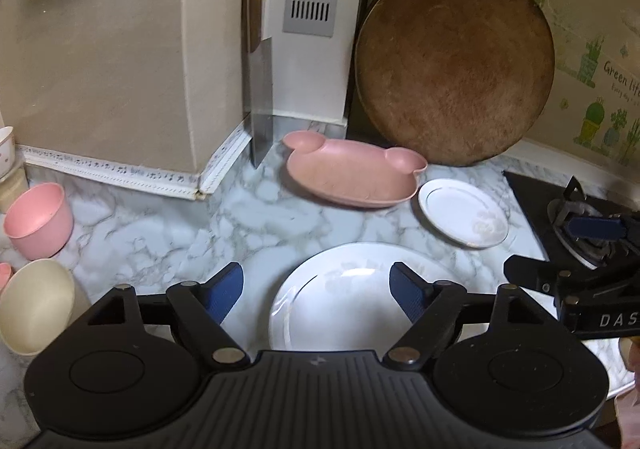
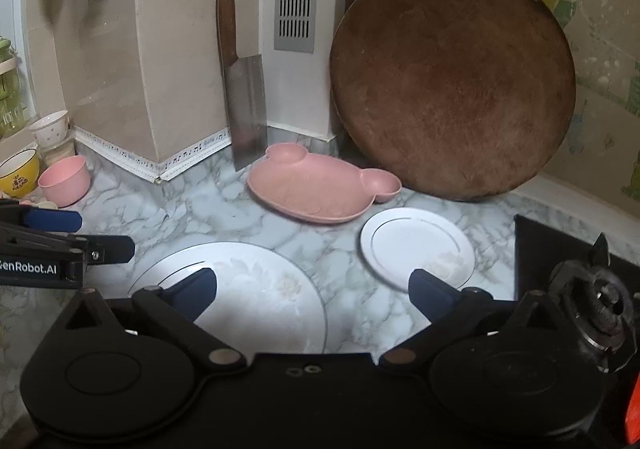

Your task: Organize plates and bowls

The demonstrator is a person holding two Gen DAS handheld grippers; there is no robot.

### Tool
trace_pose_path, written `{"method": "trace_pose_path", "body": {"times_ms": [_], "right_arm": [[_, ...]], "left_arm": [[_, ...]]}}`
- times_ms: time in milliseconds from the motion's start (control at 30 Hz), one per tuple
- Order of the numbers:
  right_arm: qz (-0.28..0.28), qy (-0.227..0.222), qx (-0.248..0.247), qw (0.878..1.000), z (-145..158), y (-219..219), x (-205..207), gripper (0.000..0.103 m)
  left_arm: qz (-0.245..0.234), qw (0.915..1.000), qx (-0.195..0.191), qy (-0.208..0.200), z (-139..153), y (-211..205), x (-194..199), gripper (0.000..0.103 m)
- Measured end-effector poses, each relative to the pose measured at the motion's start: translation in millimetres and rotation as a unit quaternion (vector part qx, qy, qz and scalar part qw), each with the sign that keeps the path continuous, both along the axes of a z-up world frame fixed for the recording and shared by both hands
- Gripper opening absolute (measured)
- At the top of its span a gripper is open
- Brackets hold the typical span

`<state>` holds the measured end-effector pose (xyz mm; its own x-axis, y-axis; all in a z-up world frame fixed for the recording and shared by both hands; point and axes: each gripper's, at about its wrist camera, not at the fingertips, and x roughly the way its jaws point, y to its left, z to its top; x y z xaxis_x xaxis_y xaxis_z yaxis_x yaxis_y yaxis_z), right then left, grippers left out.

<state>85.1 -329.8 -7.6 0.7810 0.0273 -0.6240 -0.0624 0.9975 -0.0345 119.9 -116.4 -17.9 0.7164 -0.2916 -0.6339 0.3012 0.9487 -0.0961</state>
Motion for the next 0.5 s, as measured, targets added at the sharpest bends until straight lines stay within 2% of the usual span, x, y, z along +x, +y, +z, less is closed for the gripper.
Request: {"method": "trace_pose_path", "body": {"times_ms": [267,500], "right_arm": [[0.0,0.003,-0.004,1.0,2.3,-47.3,22.6,0.103],[0.01,0.026,-0.003,1.0,-6.5,-90.7,54.0,0.103]], "left_arm": [[0.001,1.0,0.004,-0.002,3.1,-48.8,18.4,0.08],[0.011,0.9998,0.007,0.016,-0.9,-89.5,43.3,0.08]]}}
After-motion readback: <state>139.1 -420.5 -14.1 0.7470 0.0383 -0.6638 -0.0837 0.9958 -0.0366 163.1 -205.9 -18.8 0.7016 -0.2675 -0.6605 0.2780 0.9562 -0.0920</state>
